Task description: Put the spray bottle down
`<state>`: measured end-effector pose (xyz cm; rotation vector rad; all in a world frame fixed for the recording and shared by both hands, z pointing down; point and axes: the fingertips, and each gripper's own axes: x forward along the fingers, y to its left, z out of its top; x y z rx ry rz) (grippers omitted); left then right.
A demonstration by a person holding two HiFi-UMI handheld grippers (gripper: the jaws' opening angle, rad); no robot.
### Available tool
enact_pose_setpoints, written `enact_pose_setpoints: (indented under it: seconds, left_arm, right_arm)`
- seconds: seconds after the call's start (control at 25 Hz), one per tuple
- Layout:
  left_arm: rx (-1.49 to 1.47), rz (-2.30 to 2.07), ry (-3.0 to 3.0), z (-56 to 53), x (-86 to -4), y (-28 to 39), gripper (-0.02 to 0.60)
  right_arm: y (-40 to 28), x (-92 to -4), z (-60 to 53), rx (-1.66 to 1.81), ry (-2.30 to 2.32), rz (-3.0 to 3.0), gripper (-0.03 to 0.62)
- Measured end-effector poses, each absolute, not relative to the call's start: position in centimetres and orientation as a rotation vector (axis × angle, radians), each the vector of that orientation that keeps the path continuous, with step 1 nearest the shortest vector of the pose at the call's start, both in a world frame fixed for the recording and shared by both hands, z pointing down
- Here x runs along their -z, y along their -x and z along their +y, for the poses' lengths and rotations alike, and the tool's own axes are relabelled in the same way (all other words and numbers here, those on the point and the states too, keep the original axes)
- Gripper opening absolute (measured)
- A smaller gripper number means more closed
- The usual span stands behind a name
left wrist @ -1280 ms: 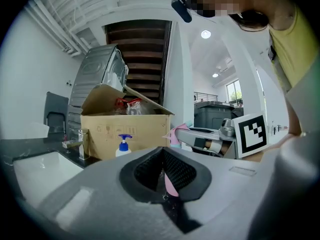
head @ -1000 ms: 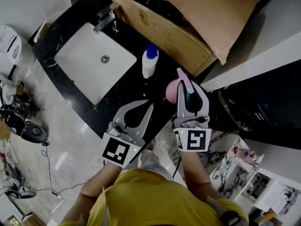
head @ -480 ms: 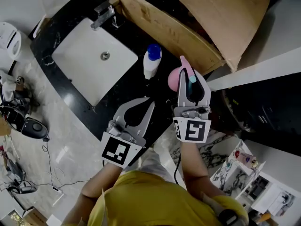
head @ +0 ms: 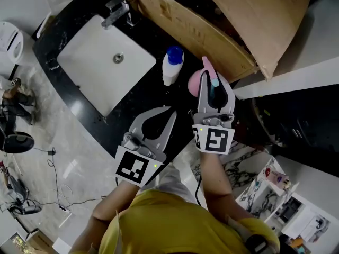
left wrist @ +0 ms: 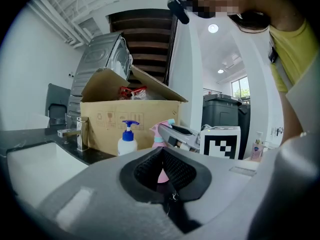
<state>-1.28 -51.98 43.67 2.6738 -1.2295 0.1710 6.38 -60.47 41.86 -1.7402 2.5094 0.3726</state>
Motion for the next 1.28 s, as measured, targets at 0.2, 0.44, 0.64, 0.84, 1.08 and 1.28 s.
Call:
enact_pose_setpoints:
  seconds: [0.2,0.44,0.64,0.84,1.08,1.28]
  left_arm:
    - [-0.167,-1.221,-2.673,-51.8,-43.6,1.2,0.0]
    - [-0.146,-1.214,-2.68,-51.2,-43.0,1.3,0.0]
    - [-0.123,-1.214,-2.69,-49.9,-41.9,1.5,0.0]
    - [-0.087,-1.209,-2.724,-47.8,-40.7,1.7,0.0]
    - [-0.068,-1.199,-2.744,-44.5,-39.7,2.1,0.0]
    - [-0.055,-1.221,-2.76,-42.6,-38.6,2.8,0.0]
  right_arm:
    - [-6.7,-42.7,-60.4,-0.315,1.778,2.547,0.141]
    - [-7.6,-43.4,-59.0,-0.292,1.832,2.596,0.169]
    - [-8.9,-43.6,-56.2,-0.252,1.892,2.615,0.173]
    - [-9.3,-43.5,-52.2,-0.225,1.934,2.638,0.173]
    - [-9.5,-43.2,-47.6,-0.083,1.983,2.656,0.123]
    - [-10.1,-41.2,-44.0,-0.053,2.016,2.622,0.024]
